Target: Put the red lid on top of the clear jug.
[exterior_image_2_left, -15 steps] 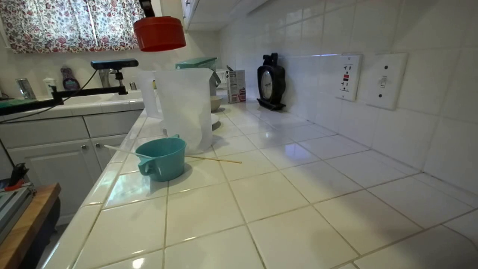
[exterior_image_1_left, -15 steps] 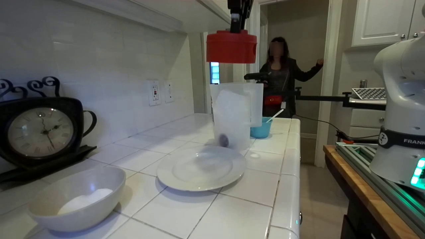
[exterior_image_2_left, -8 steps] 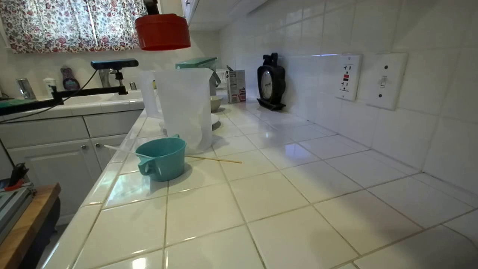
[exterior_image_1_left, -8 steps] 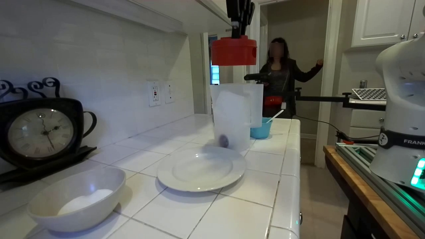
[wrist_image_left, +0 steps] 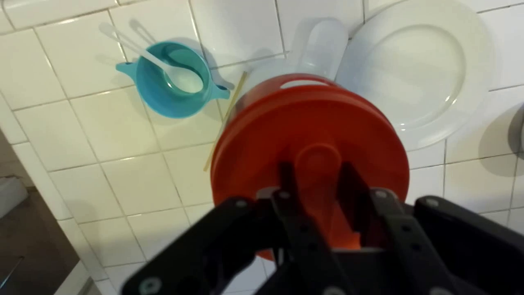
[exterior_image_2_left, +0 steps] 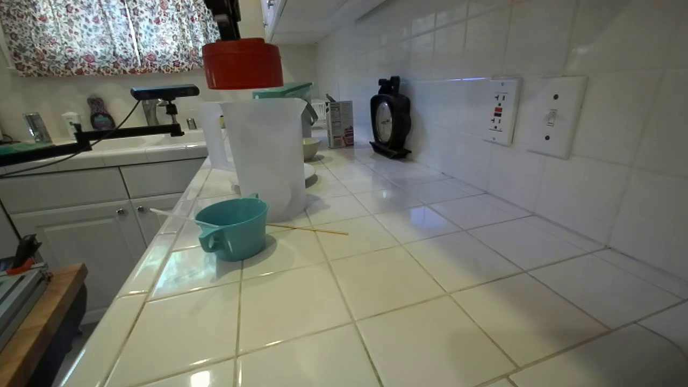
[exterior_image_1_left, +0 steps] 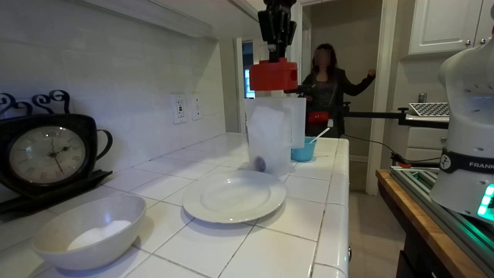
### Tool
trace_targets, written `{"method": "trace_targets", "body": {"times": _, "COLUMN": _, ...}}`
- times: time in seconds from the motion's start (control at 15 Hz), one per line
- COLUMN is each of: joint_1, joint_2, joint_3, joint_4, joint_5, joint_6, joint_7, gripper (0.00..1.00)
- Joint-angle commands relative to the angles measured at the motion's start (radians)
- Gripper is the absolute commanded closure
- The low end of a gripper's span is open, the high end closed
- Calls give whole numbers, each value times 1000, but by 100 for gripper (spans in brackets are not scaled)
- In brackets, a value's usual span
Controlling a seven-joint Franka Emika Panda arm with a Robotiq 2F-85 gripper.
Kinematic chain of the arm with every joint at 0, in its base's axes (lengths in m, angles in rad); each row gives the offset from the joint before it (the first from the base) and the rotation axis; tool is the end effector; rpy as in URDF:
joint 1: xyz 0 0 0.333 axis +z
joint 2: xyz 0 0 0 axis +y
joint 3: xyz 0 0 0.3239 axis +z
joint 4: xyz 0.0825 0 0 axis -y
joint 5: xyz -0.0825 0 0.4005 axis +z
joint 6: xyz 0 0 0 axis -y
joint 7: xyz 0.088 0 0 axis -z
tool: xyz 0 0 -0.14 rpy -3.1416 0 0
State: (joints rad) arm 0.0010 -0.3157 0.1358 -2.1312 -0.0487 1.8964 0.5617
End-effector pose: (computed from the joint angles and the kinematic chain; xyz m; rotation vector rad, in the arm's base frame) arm 0.4815 0.0657 0.5159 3.0140 -0.6363 0.1594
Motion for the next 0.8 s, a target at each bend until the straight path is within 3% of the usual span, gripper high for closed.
{"method": "trace_targets", "body": {"times": 0.0, "joint_1": -12, "joint_2": 3, "joint_3": -8, "joint_4": -24, "joint_5": 28, "joint_6": 41, "joint_7": 51, "gripper": 92}}
{"method": "trace_targets", "body": {"times": 0.73, "joint_1": -19, "joint_2": 22, "joint_3": -37, "joint_4": -50, "joint_5": 62, "joint_6": 123, "joint_7": 101, "gripper": 92}}
